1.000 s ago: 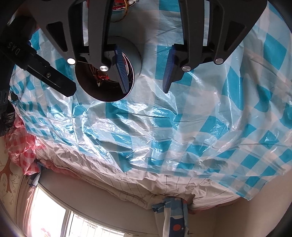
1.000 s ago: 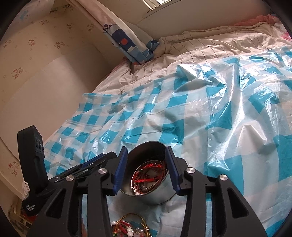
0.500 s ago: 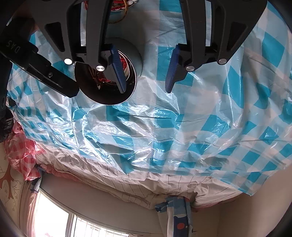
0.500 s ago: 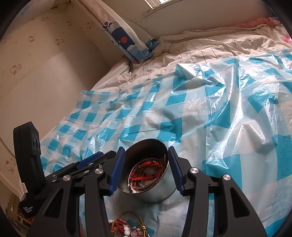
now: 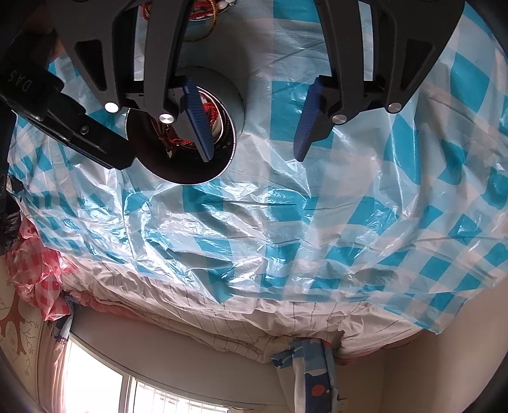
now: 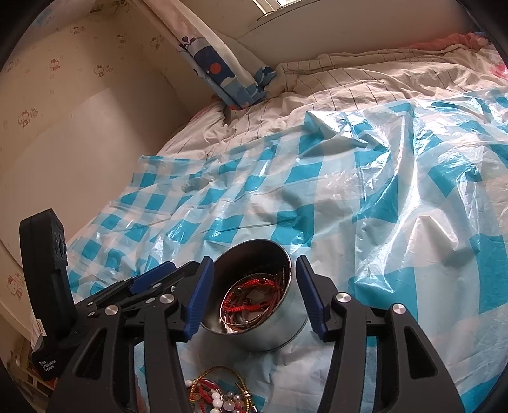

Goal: Organize jewelry
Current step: 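Move both open grippers back toward the jewelry dish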

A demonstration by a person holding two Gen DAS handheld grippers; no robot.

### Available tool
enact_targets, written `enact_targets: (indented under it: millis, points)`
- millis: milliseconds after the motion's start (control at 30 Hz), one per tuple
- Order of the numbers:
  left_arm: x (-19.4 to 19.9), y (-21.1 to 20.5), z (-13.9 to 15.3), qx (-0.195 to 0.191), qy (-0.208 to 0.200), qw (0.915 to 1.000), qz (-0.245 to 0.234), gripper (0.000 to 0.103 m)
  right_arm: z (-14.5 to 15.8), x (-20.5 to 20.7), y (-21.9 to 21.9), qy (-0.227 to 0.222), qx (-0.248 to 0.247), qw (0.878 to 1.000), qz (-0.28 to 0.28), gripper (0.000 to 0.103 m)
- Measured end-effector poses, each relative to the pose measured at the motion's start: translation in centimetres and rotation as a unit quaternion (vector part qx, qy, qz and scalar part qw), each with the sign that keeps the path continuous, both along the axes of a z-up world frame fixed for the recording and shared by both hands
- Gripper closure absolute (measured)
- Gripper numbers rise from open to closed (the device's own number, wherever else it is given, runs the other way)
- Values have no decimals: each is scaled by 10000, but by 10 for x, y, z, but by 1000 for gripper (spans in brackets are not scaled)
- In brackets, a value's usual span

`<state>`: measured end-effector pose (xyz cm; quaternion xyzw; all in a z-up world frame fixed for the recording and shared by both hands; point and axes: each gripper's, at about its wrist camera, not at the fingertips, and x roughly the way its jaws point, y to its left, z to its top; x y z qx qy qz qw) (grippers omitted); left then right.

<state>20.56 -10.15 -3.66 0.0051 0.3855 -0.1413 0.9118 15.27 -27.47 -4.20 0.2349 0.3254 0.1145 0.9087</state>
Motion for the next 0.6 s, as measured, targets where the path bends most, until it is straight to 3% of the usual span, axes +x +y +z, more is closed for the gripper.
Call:
enact_targets:
  millis: [300,600]
  points:
    - [6,15,-2,-98,104,9998,156,44,-3,-9,-15,17,-86,9999,-101,48]
    - [1,32,-5,-146,243,9994,175,27,0,-25,-21,104,-223,9995,-219,42]
